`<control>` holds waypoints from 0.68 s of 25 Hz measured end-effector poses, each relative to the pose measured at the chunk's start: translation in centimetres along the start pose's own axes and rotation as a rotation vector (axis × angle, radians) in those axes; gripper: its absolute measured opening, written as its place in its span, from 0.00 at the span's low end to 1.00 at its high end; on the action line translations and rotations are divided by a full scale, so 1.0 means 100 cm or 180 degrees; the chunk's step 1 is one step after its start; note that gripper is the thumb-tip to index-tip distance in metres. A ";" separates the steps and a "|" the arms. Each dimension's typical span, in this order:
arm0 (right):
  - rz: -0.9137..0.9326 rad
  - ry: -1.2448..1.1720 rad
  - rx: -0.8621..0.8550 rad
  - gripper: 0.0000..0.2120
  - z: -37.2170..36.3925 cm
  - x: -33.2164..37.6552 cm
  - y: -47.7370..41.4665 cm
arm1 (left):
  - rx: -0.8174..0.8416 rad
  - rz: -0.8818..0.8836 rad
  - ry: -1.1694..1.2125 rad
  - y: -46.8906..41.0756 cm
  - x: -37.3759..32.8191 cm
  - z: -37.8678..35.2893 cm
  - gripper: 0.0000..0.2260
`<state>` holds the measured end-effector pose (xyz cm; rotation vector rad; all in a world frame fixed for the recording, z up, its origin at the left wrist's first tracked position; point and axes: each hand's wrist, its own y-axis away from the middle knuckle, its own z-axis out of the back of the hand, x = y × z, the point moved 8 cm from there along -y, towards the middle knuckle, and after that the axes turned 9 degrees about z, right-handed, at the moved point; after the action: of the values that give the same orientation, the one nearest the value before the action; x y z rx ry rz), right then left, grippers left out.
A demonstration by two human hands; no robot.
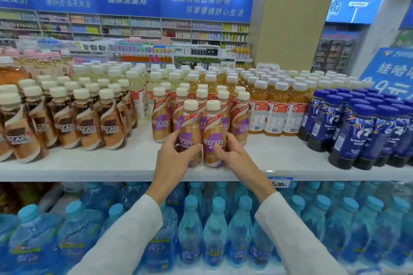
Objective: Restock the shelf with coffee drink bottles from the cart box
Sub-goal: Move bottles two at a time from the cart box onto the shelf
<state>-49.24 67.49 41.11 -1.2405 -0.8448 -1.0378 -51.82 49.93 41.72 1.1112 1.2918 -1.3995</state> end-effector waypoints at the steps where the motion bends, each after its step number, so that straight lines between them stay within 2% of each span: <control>1: -0.0004 0.0010 0.0008 0.14 0.000 -0.005 -0.001 | -0.0021 -0.0048 -0.0016 0.000 0.001 0.001 0.19; 4: -0.0038 0.0078 0.0061 0.20 0.002 -0.013 -0.004 | -0.0033 -0.0138 -0.0096 0.004 0.002 0.001 0.21; 8: 0.0022 0.0279 -0.0306 0.40 0.005 -0.012 0.006 | 0.0188 -0.0140 -0.0322 0.008 0.013 0.002 0.32; 10: 0.0194 0.0726 -0.0702 0.40 0.006 -0.004 0.010 | 0.0246 -0.0108 -0.0304 0.004 0.019 0.006 0.37; 13: 0.0315 0.1008 -0.1043 0.34 0.006 -0.001 0.012 | 0.0065 -0.0085 -0.0487 0.000 0.021 0.013 0.36; 17: 0.0215 0.0838 -0.0569 0.31 0.000 -0.008 0.005 | -0.0414 -0.0172 -0.0797 0.002 0.016 0.018 0.32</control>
<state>-49.01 67.64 40.24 -1.2383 -0.5131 -1.2108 -51.95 48.07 40.23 0.7917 1.2193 -1.4230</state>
